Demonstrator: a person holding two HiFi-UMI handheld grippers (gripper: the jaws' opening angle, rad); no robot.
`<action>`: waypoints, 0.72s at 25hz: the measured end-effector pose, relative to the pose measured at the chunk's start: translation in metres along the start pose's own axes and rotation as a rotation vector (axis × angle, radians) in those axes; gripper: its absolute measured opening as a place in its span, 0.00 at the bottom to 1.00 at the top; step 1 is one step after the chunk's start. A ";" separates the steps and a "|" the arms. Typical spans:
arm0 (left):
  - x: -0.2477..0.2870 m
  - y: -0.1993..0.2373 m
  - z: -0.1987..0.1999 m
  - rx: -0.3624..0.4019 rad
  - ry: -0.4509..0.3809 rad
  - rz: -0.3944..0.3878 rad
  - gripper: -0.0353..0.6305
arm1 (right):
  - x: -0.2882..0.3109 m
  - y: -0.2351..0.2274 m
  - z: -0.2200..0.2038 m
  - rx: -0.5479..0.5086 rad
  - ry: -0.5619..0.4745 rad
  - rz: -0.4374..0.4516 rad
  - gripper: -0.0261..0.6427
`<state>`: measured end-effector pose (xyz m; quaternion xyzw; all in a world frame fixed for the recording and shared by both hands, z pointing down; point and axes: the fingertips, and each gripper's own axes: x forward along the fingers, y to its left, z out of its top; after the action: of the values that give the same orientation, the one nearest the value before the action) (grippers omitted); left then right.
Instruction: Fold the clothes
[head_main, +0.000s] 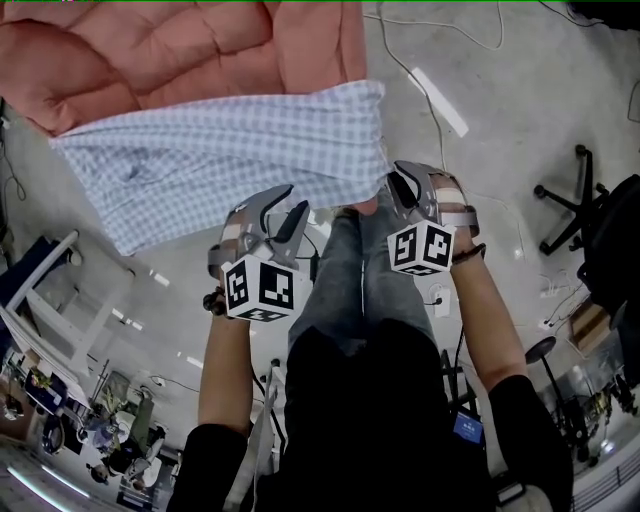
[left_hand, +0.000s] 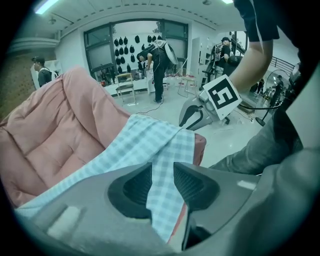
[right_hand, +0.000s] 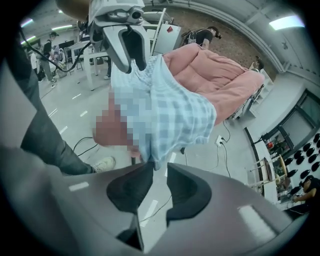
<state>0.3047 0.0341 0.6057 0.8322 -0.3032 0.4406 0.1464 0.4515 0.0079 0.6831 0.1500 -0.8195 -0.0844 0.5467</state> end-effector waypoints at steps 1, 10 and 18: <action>0.000 0.002 -0.001 -0.003 0.001 0.004 0.27 | 0.002 0.000 0.000 -0.007 0.004 0.008 0.18; -0.001 0.034 -0.018 -0.037 0.026 0.055 0.27 | -0.007 -0.011 0.014 -0.023 -0.029 0.054 0.06; -0.012 0.101 -0.041 0.019 0.102 0.186 0.28 | -0.035 -0.090 0.014 0.145 -0.073 -0.050 0.05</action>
<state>0.2090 -0.0189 0.6169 0.7784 -0.3671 0.4968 0.1123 0.4652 -0.0653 0.6198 0.2066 -0.8389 -0.0439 0.5017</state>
